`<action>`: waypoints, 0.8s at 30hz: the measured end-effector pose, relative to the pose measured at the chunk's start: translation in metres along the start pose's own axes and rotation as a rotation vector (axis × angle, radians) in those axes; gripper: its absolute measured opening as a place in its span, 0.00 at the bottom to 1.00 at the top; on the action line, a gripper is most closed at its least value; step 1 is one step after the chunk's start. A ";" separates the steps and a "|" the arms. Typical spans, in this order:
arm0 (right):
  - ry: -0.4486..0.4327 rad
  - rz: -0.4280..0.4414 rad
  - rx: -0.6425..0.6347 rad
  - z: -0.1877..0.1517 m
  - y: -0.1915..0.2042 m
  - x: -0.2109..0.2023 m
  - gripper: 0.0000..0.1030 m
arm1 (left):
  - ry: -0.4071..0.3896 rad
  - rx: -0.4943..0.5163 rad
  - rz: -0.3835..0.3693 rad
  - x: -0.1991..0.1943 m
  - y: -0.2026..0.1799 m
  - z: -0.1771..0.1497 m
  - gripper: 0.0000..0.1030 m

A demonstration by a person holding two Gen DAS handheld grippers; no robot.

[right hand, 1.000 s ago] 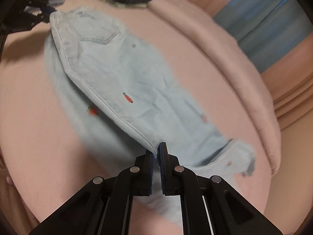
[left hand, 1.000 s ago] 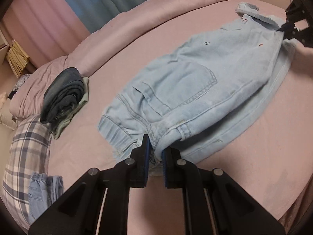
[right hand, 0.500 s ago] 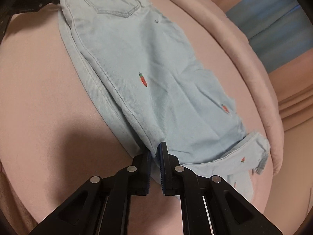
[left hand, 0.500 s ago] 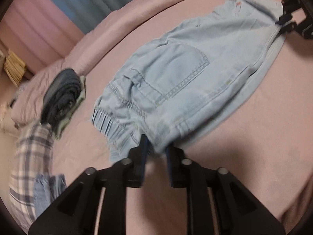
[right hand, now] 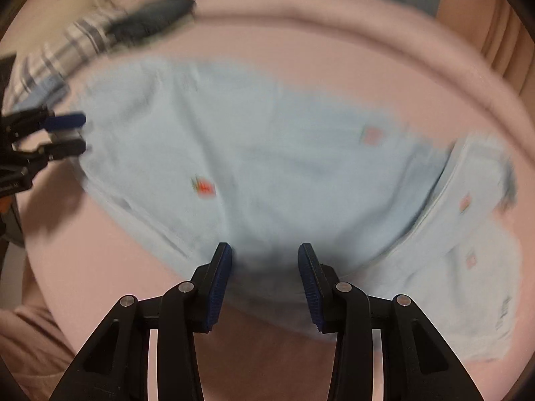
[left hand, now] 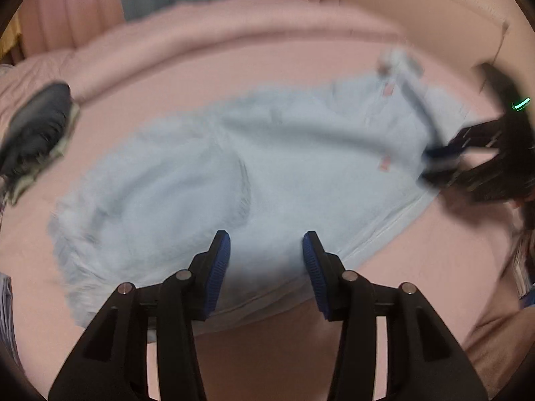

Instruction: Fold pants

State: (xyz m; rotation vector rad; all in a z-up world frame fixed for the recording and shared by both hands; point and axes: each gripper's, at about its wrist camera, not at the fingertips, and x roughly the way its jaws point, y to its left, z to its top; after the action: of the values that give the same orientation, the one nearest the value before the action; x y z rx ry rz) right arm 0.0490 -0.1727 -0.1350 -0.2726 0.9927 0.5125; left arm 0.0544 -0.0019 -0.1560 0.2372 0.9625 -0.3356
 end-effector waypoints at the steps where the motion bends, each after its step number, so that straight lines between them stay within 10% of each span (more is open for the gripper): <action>1: -0.005 0.026 0.016 -0.002 -0.004 -0.005 0.40 | 0.020 0.005 0.005 0.008 -0.003 -0.004 0.45; 6: -0.079 0.167 0.225 -0.010 -0.065 -0.040 0.41 | 0.035 -0.041 -0.049 -0.005 0.002 -0.001 0.46; 14: -0.116 -0.109 0.536 0.021 -0.194 -0.065 0.48 | -0.003 -0.050 -0.185 -0.011 -0.044 0.046 0.46; 24: 0.068 -0.167 0.628 0.108 -0.229 0.004 0.48 | 0.025 0.076 -0.491 0.041 -0.169 0.134 0.44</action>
State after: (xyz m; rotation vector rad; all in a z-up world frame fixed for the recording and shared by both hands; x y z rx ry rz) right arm 0.2499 -0.3178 -0.0839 0.1907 1.1349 0.0242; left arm 0.1132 -0.2113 -0.1250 0.0702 1.0279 -0.8212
